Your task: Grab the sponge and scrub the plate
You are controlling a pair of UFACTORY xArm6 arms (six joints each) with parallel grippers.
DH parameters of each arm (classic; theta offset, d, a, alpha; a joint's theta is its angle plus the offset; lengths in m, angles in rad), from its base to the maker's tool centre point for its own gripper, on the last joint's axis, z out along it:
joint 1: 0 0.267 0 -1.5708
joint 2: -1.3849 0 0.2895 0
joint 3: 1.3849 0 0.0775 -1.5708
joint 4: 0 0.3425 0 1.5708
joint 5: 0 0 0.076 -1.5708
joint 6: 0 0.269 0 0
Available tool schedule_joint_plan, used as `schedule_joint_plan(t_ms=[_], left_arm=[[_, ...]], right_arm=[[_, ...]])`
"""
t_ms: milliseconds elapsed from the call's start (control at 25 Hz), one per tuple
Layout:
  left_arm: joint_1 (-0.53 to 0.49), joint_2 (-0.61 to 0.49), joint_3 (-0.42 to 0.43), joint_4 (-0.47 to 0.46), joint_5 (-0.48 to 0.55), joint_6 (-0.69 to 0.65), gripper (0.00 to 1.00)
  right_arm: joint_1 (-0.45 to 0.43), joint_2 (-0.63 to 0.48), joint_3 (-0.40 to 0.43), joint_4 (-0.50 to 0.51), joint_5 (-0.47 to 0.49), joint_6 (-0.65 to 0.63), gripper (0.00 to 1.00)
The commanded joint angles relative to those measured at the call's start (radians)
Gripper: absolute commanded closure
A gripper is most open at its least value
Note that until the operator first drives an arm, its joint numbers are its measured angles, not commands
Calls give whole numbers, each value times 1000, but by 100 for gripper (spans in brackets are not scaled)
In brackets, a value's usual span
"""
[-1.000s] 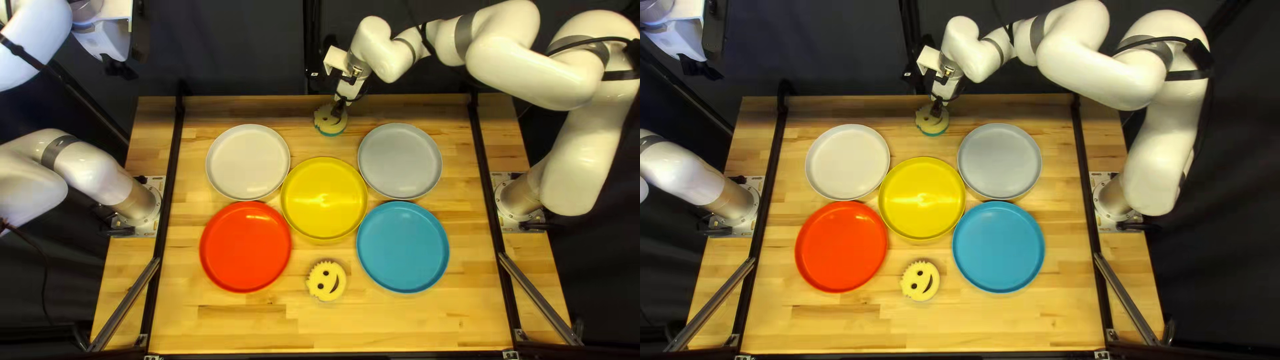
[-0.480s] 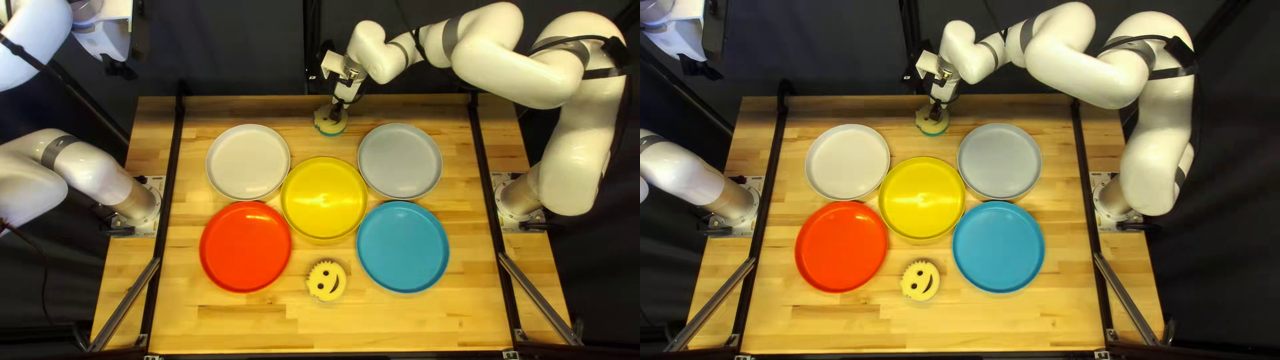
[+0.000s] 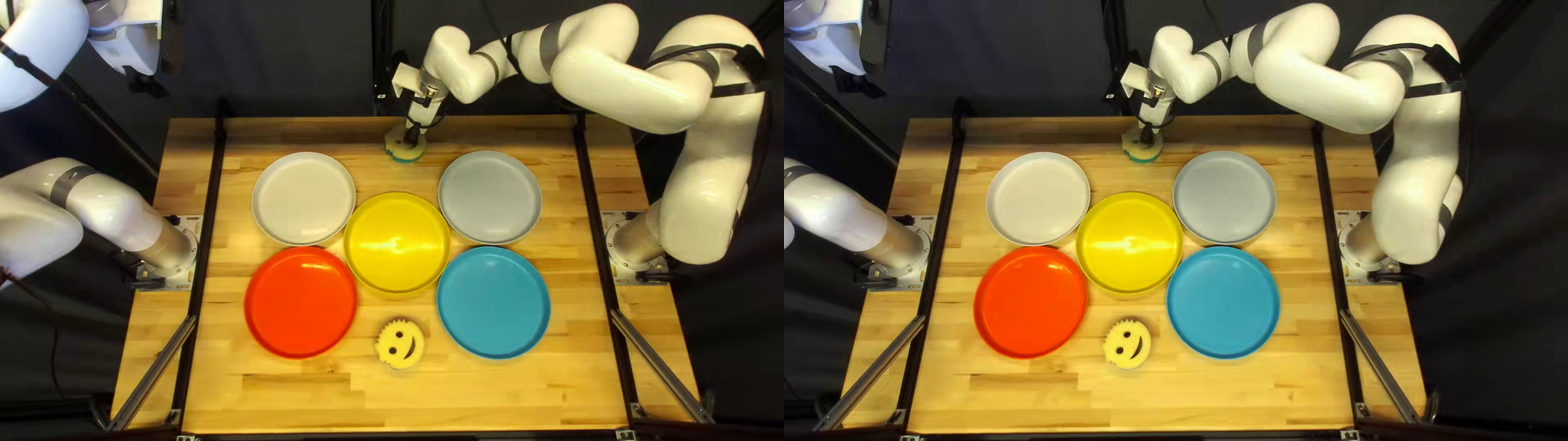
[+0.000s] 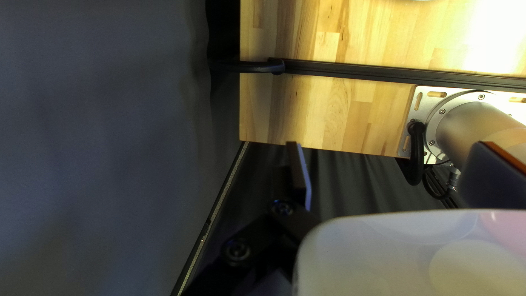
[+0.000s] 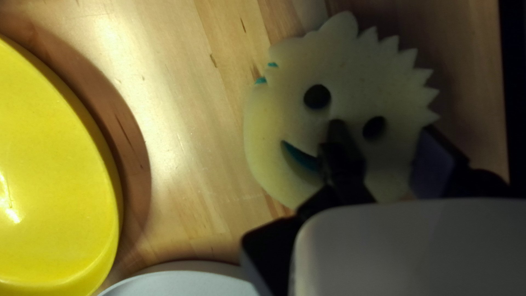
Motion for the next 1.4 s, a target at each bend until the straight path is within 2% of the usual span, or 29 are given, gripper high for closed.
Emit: schedule_joint_plan(t_ms=[40,440,600,760,1080,1240,1400], left_arm=[[0,0,0,0,0,0,0],[0,0,0,0,0,0,0],[0,0,0,0,0,0,0],[0,0,0,0,0,0,0],[0,0,0,0,0,0,0],[0,0,0,0,0,0,0],[0,0,0,0,0,0,0]], right_arm=[[11,-60,28,-33,21,30,100],[-4,-129,60,-41,80,-28,100],[-26,-191,88,-39,142,-82,100],[-30,-299,154,-65,204,-105,100],[44,-424,339,-128,141,-53,100],[102,-469,397,-147,125,-63,100],[120,-481,414,-151,135,-108,100]])
